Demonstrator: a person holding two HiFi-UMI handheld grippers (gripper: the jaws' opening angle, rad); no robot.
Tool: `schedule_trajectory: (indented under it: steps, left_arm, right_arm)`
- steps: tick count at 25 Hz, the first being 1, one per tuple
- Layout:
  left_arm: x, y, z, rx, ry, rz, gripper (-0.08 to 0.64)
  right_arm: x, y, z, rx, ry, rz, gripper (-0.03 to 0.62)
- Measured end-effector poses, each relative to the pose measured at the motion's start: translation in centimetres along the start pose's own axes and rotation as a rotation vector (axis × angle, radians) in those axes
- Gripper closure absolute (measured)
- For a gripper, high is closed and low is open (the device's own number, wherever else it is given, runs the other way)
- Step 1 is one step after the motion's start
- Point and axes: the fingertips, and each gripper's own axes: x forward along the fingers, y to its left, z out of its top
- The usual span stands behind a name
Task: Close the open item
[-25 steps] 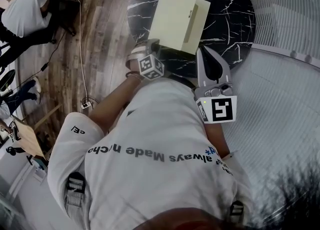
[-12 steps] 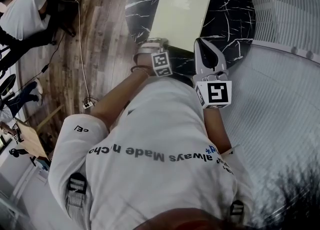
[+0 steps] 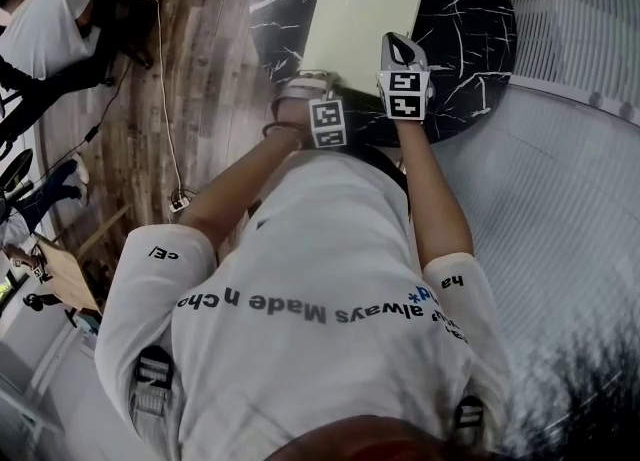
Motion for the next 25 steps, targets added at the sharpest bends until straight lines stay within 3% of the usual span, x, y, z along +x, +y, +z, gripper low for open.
schedule_trajectory:
  steps: [6,18,22,25]
  left_arm:
    - [0.4,0.0,0.0,0.013,-0.002,-0.004,0.48]
    - [0.1,0.1,0.1,-0.009,-0.045,-0.025,0.465]
    - [-1.1,0.3,-0.1,-0.09,-0.104,-0.055,0.457]
    - [-2.6,1.6,-0.6,-0.246,-0.178,-0.076,0.46]
  right_arm:
    - [5.8,-0.7,-2.9,-0.139,0.116,-0.007,0.592]
    - [7.1,-1.0,-6.7,-0.136,0.211,-0.005,0.591]
    - [6.9,-1.1,-7.3,-0.123,0.218,-0.011,0.592]
    - [6.9,-1.1,-7.5,-0.123,0.221,-0.006,0.592]
